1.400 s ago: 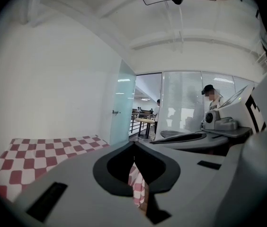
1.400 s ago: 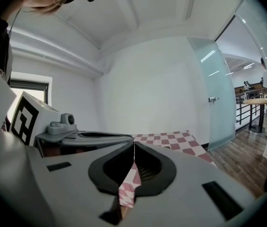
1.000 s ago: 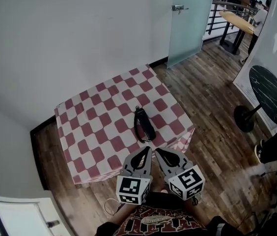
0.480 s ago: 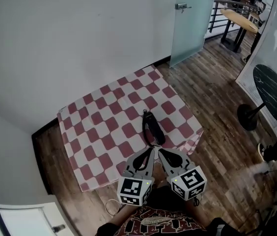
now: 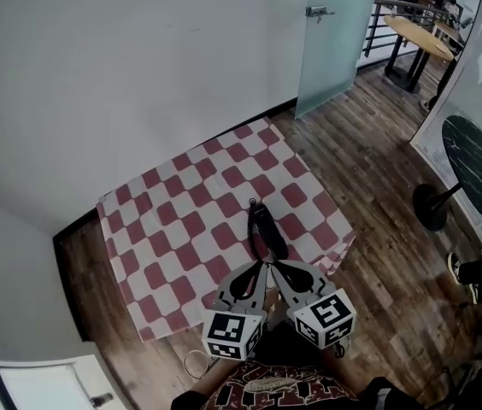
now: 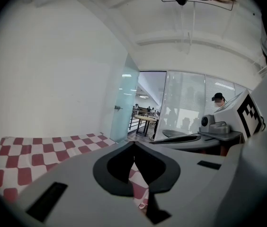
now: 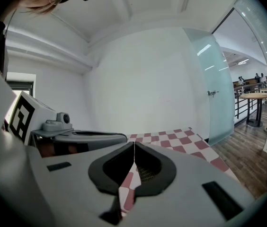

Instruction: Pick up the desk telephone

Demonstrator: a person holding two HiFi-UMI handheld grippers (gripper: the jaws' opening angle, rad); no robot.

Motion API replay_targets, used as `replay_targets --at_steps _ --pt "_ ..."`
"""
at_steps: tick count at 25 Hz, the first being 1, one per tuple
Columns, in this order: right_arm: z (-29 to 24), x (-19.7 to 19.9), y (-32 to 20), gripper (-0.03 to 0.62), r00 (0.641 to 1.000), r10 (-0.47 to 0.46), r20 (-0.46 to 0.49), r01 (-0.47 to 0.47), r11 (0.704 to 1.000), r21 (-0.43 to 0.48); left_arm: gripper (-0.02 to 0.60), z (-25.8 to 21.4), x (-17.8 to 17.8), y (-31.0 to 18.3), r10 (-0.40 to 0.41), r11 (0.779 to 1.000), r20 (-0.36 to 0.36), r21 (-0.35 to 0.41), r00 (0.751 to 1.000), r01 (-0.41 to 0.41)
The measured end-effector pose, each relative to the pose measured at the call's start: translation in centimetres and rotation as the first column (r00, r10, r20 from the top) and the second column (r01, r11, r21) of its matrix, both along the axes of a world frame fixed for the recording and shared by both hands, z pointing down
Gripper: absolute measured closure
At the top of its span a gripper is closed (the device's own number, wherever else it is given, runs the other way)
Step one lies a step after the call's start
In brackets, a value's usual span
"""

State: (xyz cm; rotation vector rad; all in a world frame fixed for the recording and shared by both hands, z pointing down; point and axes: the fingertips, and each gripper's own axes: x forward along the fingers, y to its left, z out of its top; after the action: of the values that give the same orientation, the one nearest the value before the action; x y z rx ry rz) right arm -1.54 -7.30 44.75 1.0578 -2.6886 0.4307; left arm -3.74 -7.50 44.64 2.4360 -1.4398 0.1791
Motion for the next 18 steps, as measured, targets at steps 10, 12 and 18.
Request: replay_targets --at_steps 10,12,18 --pt "-0.5 0.2 -6.1 0.574 0.998 -0.069 -0.013 0.069 0.998 0.002 0.574 -0.3 -0.3 -5.7 -0.07 0.998 -0.012 -0.009 0.998 0.069" --pt "-0.6 0.5 -7.2 0.574 0.996 -0.086 -0.019 0.086 0.996 -0.003 0.574 -0.6 -0.2 -6.8 -0.083 0.997 -0.005 -0.002 0.997 0.083" --pt "-0.9 0.9 -9.8 0.574 0.989 -0.148 -0.019 0.148 0.989 -0.005 0.574 -0.9 0.0 -9.4 -0.133 0.991 0.005 -0.006 0.991 0.133"
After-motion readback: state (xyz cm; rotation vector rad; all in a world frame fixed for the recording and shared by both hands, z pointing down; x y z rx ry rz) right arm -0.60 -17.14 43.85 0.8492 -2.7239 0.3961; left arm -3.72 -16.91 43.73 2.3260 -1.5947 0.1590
